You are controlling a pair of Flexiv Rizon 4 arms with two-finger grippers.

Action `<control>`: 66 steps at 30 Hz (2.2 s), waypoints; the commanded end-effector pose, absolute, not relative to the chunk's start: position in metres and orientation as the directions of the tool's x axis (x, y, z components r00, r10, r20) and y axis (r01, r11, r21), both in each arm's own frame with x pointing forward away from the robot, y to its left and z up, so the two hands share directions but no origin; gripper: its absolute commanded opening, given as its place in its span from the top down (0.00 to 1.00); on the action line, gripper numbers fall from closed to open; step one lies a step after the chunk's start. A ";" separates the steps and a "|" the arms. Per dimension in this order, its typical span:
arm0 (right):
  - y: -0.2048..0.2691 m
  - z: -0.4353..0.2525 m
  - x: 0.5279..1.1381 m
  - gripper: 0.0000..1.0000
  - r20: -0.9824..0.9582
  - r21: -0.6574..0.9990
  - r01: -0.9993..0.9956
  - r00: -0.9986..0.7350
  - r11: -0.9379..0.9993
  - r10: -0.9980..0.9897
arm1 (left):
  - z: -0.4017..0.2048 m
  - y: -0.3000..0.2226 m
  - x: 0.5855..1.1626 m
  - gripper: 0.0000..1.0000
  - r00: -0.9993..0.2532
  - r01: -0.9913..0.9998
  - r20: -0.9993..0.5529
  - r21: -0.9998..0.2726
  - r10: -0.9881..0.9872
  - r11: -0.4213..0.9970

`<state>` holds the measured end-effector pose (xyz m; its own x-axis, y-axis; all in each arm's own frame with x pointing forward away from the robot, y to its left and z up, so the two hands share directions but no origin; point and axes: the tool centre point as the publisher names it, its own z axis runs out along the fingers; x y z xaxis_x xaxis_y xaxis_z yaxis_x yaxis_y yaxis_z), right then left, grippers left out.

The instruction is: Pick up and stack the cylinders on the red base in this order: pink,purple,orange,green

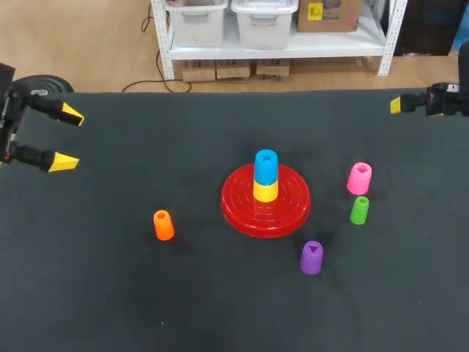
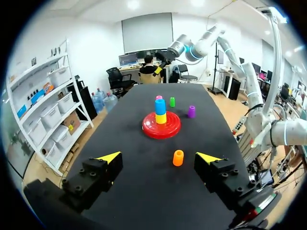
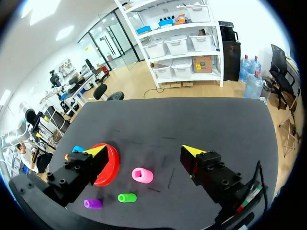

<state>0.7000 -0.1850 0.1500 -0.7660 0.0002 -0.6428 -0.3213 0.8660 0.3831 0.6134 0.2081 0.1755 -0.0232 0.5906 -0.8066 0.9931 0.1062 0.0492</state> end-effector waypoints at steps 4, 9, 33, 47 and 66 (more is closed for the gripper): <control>-0.185 0.150 0.700 0.00 -0.643 0.383 -0.321 -0.766 0.866 0.000 | 0.165 0.203 0.609 0.00 0.107 0.994 -0.739 0.092 0.665 -0.058; -0.185 0.150 0.700 0.00 -0.643 0.383 -0.321 -0.766 0.866 0.000 | 0.160 0.198 0.605 0.00 0.027 1.000 -0.722 0.010 0.691 -0.028; -0.185 0.150 0.700 0.00 -0.643 0.383 -0.321 -0.766 0.866 0.000 | 0.139 0.175 0.585 0.00 -0.088 0.996 -0.696 -0.039 0.712 0.084; -0.185 0.150 0.700 0.00 -0.643 0.383 -0.321 -0.766 0.866 0.000 | 0.140 0.176 0.586 0.00 -0.097 0.995 -0.704 -0.051 0.704 0.086; -0.127 0.153 0.679 0.00 -0.444 0.150 -0.416 -0.839 0.897 -0.315 | 0.140 0.176 0.586 0.00 -0.097 0.995 -0.704 -0.051 0.704 0.086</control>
<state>0.6778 -0.1366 0.1528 -0.8238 -0.2977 -0.4824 -0.4482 0.8631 0.2328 0.5853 0.1751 0.1400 -0.0987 0.7050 -0.7023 0.9948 0.0873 -0.0521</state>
